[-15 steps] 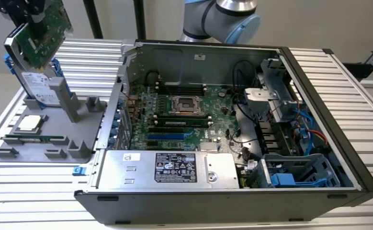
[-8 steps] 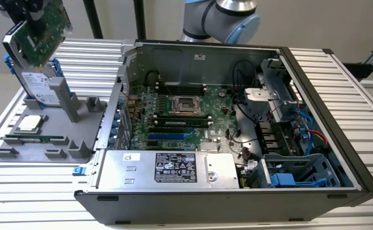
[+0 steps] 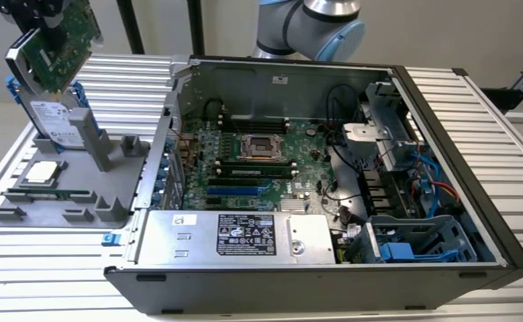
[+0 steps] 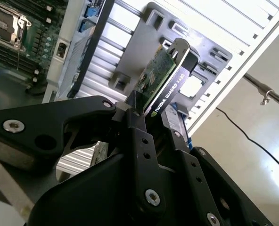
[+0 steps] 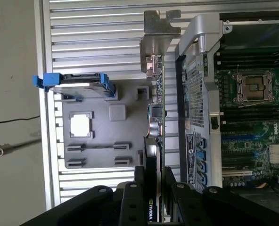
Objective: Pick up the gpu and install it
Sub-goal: 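Pick up the gpu and move the gpu toward the slot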
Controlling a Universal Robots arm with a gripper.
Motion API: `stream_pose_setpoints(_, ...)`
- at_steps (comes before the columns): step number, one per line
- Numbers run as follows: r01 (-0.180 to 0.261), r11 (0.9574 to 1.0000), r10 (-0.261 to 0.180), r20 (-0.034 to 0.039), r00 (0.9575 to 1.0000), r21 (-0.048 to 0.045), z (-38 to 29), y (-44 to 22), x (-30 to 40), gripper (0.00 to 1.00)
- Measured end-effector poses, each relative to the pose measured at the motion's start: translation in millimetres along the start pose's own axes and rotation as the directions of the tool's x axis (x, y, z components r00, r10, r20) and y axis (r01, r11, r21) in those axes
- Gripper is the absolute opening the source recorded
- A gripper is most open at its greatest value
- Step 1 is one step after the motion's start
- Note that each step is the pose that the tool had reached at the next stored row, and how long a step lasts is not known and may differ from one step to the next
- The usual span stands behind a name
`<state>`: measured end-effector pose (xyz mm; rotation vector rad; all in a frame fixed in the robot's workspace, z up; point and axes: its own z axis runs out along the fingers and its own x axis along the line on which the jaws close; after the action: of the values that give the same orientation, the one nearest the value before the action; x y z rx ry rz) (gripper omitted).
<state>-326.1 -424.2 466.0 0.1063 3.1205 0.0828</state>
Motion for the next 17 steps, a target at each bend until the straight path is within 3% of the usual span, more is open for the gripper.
stream_pose_setpoints(6, 0.0, 1.0, 0.0, 0.0, 1.0, 0.0007, 0.6, 0.5, -8.7, 0.0)
stream_pose_setpoints(17, 0.0, 1.0, 0.0, 0.0001, 1.0, 0.0011, 5.3, 1.8, -30.7, 0.0)
